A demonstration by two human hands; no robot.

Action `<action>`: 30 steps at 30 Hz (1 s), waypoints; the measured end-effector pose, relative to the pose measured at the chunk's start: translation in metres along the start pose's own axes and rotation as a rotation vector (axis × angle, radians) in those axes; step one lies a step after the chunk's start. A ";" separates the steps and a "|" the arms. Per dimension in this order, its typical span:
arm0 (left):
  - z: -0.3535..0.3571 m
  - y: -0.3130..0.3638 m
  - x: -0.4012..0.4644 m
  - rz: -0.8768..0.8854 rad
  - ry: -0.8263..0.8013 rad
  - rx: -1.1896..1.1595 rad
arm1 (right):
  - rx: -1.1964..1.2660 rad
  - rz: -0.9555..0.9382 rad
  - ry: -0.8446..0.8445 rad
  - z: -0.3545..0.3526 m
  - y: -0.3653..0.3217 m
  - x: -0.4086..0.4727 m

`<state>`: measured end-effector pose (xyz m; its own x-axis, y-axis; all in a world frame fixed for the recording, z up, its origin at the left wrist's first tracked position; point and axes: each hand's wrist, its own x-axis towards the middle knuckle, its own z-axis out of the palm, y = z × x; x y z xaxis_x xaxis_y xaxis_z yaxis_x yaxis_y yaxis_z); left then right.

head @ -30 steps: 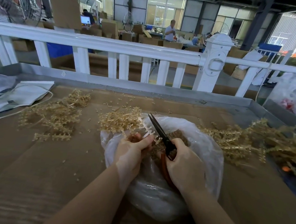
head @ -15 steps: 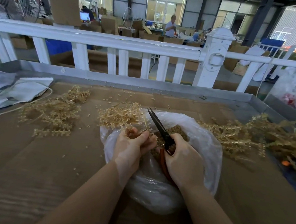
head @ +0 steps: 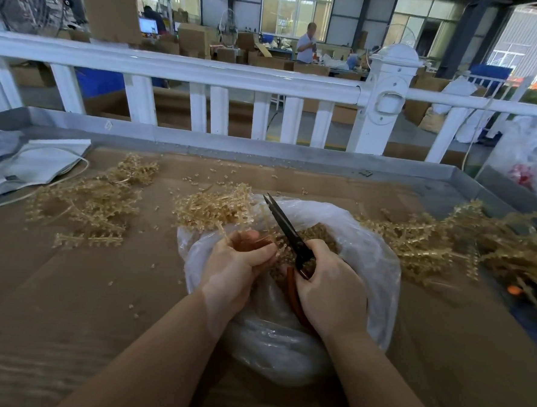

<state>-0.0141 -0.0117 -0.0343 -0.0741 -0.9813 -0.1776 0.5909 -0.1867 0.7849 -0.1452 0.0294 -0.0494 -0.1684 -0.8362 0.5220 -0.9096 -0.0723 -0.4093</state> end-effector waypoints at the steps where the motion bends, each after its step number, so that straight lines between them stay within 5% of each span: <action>1: 0.000 0.000 0.000 0.007 0.004 0.007 | 0.001 -0.001 0.003 0.000 0.000 0.000; 30: 0.002 0.002 0.004 0.016 0.017 -0.039 | 0.071 -0.005 -0.152 -0.023 -0.007 0.005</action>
<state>-0.0146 -0.0155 -0.0326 -0.0507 -0.9832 -0.1753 0.6224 -0.1684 0.7644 -0.1484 0.0381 -0.0261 -0.0995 -0.9081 0.4067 -0.8802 -0.1102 -0.4616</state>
